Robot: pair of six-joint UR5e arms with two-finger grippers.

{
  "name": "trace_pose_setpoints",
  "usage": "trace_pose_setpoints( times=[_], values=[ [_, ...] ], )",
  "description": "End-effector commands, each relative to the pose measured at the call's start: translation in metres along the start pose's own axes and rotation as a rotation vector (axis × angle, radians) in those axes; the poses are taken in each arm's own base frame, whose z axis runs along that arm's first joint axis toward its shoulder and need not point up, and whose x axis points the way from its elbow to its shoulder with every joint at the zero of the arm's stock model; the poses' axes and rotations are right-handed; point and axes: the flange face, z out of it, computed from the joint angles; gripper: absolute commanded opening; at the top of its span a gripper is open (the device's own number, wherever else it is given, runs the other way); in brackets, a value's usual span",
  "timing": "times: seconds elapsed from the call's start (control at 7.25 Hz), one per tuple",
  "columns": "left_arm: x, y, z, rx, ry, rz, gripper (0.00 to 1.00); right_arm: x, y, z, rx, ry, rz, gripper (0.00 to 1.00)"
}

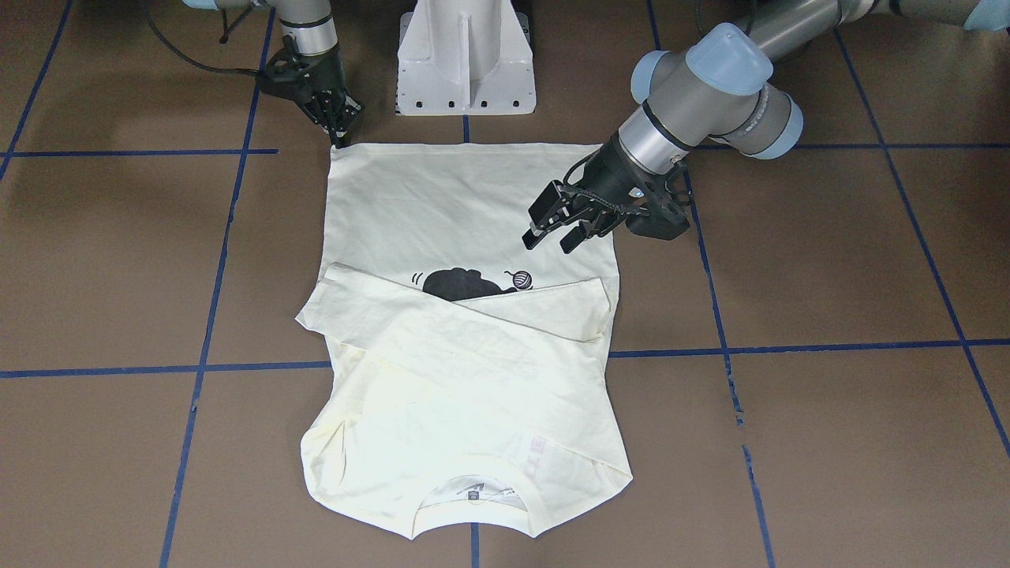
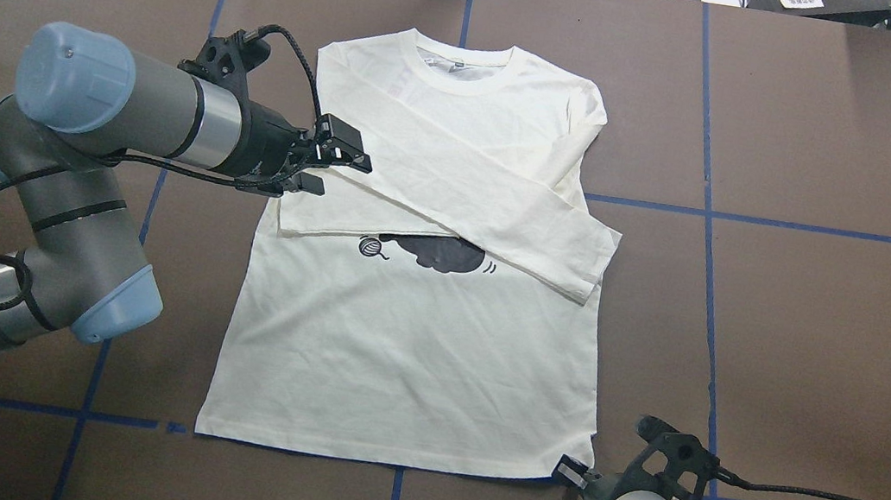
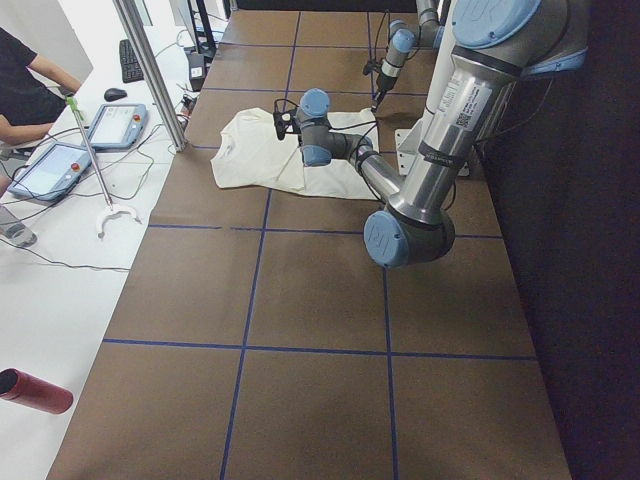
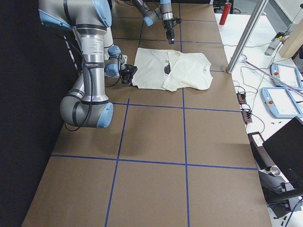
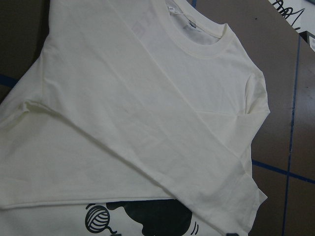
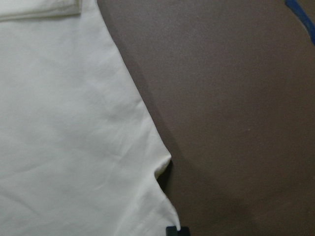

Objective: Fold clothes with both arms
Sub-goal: 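Grasp both hem corners with the left and right grippers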

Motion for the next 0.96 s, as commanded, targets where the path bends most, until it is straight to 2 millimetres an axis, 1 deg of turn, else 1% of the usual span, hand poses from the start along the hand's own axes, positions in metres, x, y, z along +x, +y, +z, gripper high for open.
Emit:
trace_pose_setpoints(
  times=[0.0, 0.14, 0.28, 0.41, 0.55, 0.69, 0.83],
  values=[
    [-0.066, 0.069, -0.022, 0.075, -0.112, -0.005, 0.76, -0.005, -0.010, -0.021, -0.009, -0.033, 0.015, 0.00],
    [-0.076, 0.106, -0.028, 0.088, -0.230, 0.007, 0.76, -0.009, -0.010, -0.027, -0.016, -0.046, 0.019, 0.00],
    [-0.084, 0.142, -0.019, 0.127, -0.352, 0.047, 0.75, -0.011, -0.009, -0.031, -0.022, -0.056, 0.023, 0.00],
    [-0.105, 0.168, -0.013, 0.118, -0.408, 0.047, 0.74, -0.012, -0.006, -0.031, -0.026, -0.057, 0.019, 0.00],
    [-0.125, 0.183, -0.010, 0.105, -0.443, 0.044, 0.70, -0.012, -0.006, -0.031, -0.028, -0.056, 0.019, 0.00],
    [-0.131, 0.197, -0.008, 0.081, -0.455, 0.051, 0.67, -0.012, -0.006, -0.031, -0.027, -0.055, 0.018, 0.00],
    [-0.135, 0.209, -0.006, 0.065, -0.462, 0.041, 0.67, -0.012, -0.006, -0.031, -0.028, -0.056, 0.019, 0.00]
  ],
)
